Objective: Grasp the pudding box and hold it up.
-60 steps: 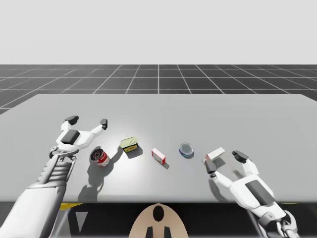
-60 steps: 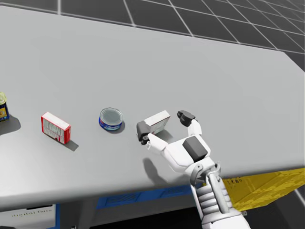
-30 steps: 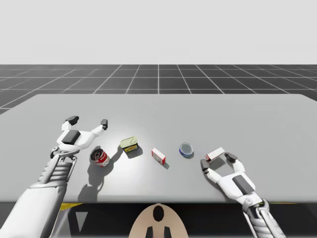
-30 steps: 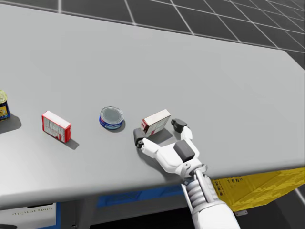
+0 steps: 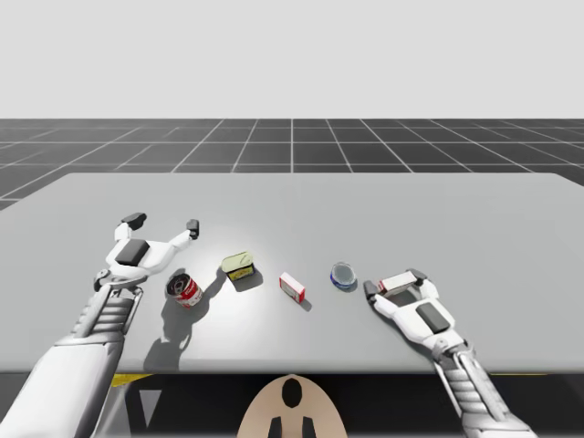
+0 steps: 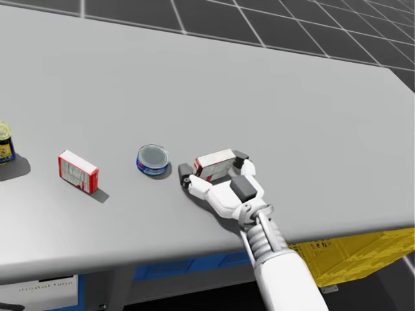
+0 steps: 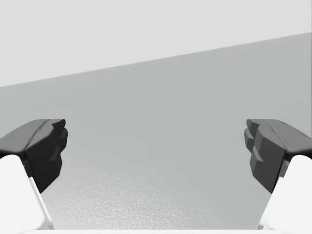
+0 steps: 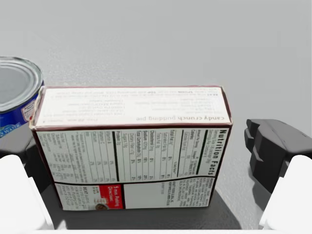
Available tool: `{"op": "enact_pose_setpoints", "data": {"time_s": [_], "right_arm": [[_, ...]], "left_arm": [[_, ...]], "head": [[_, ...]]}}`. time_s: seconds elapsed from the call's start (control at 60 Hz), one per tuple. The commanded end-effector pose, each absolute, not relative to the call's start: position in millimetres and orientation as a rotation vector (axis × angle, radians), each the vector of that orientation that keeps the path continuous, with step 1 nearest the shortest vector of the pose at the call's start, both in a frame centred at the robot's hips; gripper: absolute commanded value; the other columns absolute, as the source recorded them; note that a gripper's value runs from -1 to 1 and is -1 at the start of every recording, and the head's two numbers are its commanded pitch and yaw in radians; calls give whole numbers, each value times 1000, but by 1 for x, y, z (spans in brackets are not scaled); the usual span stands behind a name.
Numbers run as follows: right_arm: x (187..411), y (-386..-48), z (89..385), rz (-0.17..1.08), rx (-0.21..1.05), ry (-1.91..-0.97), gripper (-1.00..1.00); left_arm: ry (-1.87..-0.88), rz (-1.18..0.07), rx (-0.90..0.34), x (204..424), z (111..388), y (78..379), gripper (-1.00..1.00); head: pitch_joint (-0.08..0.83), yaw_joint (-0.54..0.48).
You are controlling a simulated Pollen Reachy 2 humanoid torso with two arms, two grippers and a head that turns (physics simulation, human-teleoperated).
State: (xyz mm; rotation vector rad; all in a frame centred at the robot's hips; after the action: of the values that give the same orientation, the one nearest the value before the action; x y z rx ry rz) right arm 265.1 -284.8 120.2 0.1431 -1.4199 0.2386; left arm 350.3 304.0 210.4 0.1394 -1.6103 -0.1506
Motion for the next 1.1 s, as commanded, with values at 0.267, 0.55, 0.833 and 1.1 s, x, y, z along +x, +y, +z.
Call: {"op": "enact_pose_setpoints", "data": {"time_s": [0.267, 0.55, 0.833, 1.1], "right_arm": [[268, -282, 118, 249, 61, -1457, 872], [266, -282, 117, 252, 80, -1455, 1000], [265, -282, 116, 262, 80, -1460, 1000], [264, -280, 122, 259, 84, -1479, 1000]], "left_arm": [[-1611, -165, 146, 351, 209, 302, -1000], [-1611, -170, 147, 352, 208, 301, -1000], [-1609, -175, 147, 350, 208, 300, -1000], [-1613, -173, 147, 349, 209, 300, -1000]], "head": [[685, -398], [574, -396], [379, -411], [333, -422]]}}
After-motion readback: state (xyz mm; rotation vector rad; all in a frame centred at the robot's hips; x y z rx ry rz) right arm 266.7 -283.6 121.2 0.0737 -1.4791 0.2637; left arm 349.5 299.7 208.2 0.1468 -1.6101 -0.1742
